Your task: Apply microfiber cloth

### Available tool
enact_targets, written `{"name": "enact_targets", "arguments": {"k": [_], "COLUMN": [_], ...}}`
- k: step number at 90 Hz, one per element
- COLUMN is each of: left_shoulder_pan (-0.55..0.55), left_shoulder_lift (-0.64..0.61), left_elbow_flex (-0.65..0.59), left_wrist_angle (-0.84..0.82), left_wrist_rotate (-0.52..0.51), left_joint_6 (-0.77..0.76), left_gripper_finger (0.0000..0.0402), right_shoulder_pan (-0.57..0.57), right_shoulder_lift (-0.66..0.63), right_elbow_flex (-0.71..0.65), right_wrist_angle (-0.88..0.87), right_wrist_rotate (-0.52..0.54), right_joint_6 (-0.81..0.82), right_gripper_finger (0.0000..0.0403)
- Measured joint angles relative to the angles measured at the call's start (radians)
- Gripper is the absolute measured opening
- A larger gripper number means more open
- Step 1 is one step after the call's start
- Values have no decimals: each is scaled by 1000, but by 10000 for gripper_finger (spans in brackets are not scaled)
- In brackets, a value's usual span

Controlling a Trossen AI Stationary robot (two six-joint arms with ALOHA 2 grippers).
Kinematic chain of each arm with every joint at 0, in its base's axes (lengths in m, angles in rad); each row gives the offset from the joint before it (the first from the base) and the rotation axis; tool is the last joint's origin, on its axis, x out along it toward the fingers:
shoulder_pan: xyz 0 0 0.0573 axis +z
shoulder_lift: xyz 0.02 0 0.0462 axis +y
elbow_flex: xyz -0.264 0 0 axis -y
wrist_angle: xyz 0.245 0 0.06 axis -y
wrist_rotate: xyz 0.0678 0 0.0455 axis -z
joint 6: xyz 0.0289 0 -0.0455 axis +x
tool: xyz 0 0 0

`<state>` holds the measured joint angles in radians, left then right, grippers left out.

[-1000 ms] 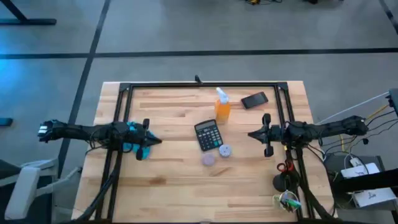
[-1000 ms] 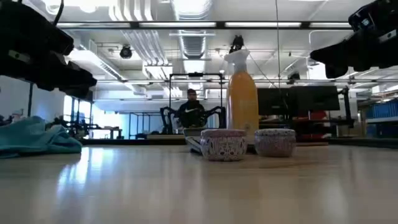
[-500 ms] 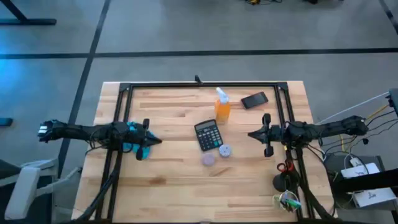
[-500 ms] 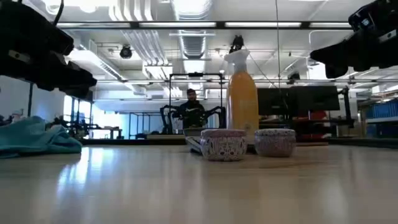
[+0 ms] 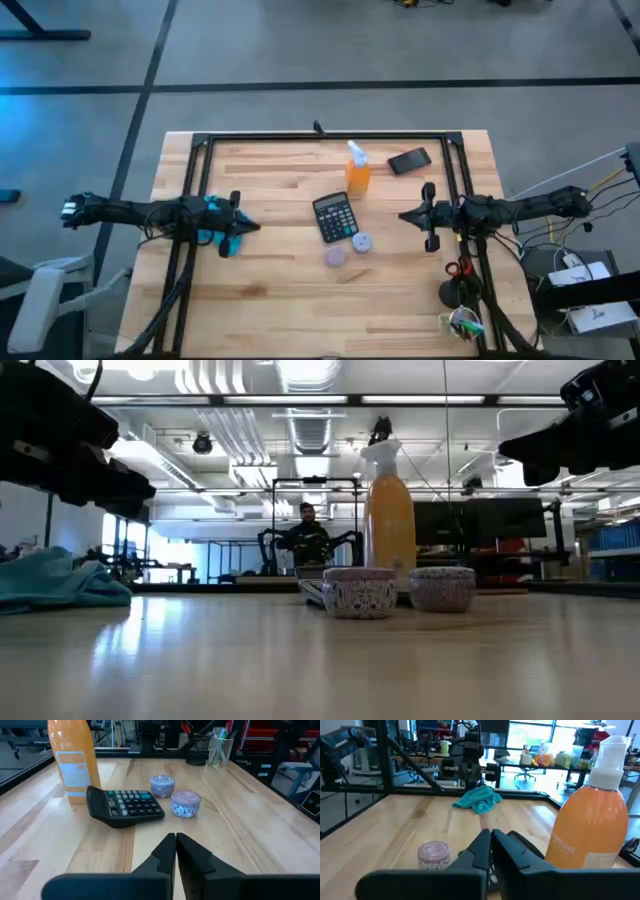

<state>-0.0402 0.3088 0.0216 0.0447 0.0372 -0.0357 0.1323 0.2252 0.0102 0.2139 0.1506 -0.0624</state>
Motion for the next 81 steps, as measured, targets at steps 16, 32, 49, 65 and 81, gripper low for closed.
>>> {"name": "enact_targets", "arguments": {"k": [16,32,49,65,81], "left_shoulder_pan": [0,0,0,0,0], "left_shoulder_lift": [0,0,0,0,0], "left_elbow_flex": [0,0,0,0,0], "left_wrist_angle": [0,0,0,0,0], "left_wrist_rotate": [0,0,0,0,0], "left_joint_6": [0,0,0,0,0], "left_gripper_finger": [0,0,0,0,0], "right_shoulder_pan": [0,0,0,0,0], "right_shoulder_lift": [0,0,0,0,14], "right_elbow_flex": [0,0,0,0,0], "right_wrist_angle": [0,0,1,1,2], "right_wrist_rotate": [0,0,0,0,10], "right_joint_6": [0,3,282,463,403], "right_gripper_finger": [0,0,0,0,0]}}
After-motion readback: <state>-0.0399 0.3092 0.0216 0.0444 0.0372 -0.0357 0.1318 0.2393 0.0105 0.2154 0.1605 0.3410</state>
